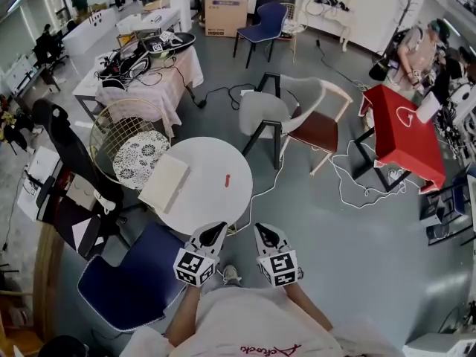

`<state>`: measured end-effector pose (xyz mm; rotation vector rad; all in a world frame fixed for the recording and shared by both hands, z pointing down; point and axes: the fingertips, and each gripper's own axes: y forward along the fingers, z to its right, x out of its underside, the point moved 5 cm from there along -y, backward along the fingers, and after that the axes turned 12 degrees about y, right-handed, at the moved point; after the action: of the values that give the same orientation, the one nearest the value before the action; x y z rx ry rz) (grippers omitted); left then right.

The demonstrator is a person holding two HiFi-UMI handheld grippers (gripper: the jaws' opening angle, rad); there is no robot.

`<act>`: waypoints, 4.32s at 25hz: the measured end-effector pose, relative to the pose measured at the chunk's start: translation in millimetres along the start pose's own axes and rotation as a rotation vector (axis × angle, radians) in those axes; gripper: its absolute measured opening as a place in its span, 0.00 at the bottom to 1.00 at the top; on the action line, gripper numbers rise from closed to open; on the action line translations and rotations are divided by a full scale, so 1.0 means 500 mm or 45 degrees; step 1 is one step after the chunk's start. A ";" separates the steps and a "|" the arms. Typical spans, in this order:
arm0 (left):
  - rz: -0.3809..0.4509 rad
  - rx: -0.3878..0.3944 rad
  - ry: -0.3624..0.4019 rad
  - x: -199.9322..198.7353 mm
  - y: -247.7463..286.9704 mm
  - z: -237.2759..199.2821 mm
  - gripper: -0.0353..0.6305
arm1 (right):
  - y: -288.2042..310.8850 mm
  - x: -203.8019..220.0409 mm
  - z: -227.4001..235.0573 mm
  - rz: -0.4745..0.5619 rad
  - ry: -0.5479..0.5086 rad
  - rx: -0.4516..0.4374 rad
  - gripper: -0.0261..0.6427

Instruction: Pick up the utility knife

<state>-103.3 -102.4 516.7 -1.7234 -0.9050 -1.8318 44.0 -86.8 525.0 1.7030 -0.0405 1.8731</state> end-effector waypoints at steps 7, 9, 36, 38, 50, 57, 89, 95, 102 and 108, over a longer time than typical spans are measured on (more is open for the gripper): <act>-0.022 0.015 -0.034 0.020 0.015 -0.036 0.07 | 0.025 0.012 0.011 -0.036 0.028 0.042 0.06; -0.034 0.014 -0.042 0.026 0.018 -0.045 0.07 | 0.032 0.008 0.013 -0.037 0.031 0.049 0.06; -0.217 -0.104 -0.130 0.093 0.245 -0.218 0.07 | 0.291 -0.072 0.193 -0.142 0.036 -0.109 0.06; -0.289 -0.115 -0.168 0.133 0.256 -0.220 0.07 | 0.307 -0.062 0.209 -0.186 0.048 -0.125 0.06; -0.557 -0.184 -0.325 0.320 0.316 -0.248 0.07 | 0.358 0.026 0.306 -0.379 0.151 -0.102 0.06; -0.598 -0.207 -0.255 0.344 0.375 -0.263 0.18 | 0.374 0.033 0.356 -0.416 0.178 -0.091 0.06; -0.926 -0.324 -0.125 0.456 0.462 -0.286 0.22 | 0.375 0.053 0.421 -0.478 0.230 -0.041 0.06; -0.922 -0.348 -0.200 0.461 0.459 -0.298 0.17 | 0.378 0.052 0.423 -0.478 0.233 -0.050 0.06; -0.922 -0.335 -0.219 0.457 0.456 -0.301 0.16 | 0.379 0.055 0.417 -0.484 0.237 -0.064 0.06; -0.843 -0.352 -0.199 0.427 0.462 -0.301 0.17 | 0.379 0.055 0.417 -0.479 0.240 -0.076 0.06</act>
<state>-61.7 -346.2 762.5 -1.8966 -1.4809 -2.3453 147.0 -315.7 655.9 1.3753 0.2772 1.7180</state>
